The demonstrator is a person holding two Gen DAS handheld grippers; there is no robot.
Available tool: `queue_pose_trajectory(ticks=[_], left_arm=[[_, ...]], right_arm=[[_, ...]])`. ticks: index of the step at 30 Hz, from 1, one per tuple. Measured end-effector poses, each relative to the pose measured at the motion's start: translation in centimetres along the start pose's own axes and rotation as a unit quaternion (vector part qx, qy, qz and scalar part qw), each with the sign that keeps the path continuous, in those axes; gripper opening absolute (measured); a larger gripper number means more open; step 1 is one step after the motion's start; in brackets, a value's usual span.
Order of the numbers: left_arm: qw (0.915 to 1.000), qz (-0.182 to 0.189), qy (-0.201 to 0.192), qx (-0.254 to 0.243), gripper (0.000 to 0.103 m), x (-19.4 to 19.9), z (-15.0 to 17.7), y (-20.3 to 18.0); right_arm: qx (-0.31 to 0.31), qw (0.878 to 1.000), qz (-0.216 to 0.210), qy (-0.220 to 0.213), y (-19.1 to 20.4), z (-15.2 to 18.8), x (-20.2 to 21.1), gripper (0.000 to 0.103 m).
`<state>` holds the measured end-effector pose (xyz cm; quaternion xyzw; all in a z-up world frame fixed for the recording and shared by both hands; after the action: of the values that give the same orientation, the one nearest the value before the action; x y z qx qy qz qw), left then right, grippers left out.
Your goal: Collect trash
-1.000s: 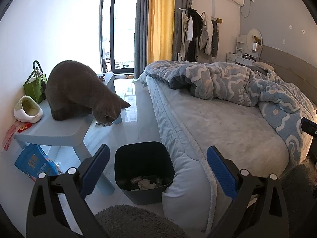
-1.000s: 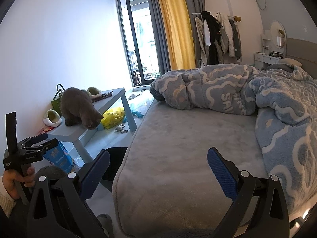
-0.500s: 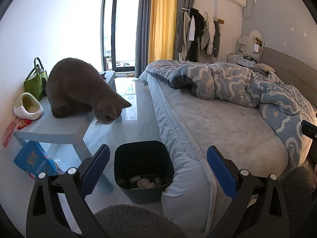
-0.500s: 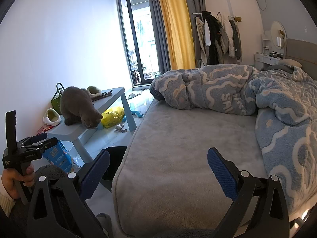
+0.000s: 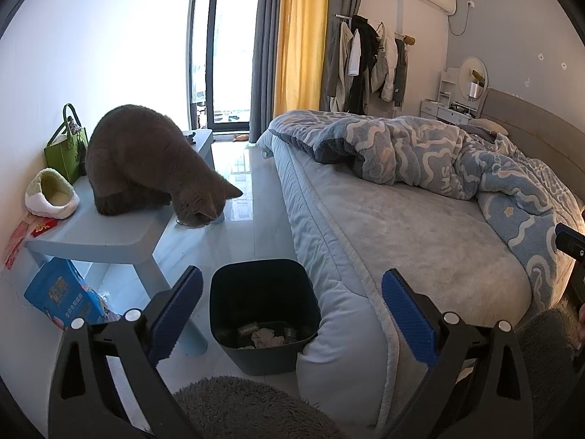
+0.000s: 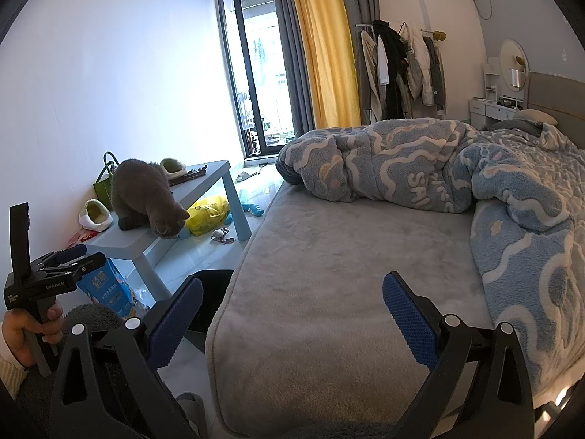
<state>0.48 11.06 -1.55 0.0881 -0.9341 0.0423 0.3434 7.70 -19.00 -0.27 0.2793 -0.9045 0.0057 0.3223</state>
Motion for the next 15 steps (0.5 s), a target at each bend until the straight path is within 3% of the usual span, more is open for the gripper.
queue_pose_trajectory(ticks=[15], left_arm=[[1.0, 0.0, 0.001, 0.001, 0.1, -0.03, 0.11, -0.04]], right_arm=[[0.0, 1.0, 0.0, 0.0, 0.0, -0.01, 0.0, 0.1]])
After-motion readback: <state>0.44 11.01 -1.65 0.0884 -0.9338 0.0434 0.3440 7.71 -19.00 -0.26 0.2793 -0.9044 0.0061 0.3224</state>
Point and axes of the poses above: each gripper's, at about its wrist camera, not at the fingertips, and x roughly against the way its jaws point, y to its left, z to its underside, the point moved 5 cm from there along -x, roughly the way its jaws point, and after that the axes turned 8 degrees about y, right-handed, at the moved point
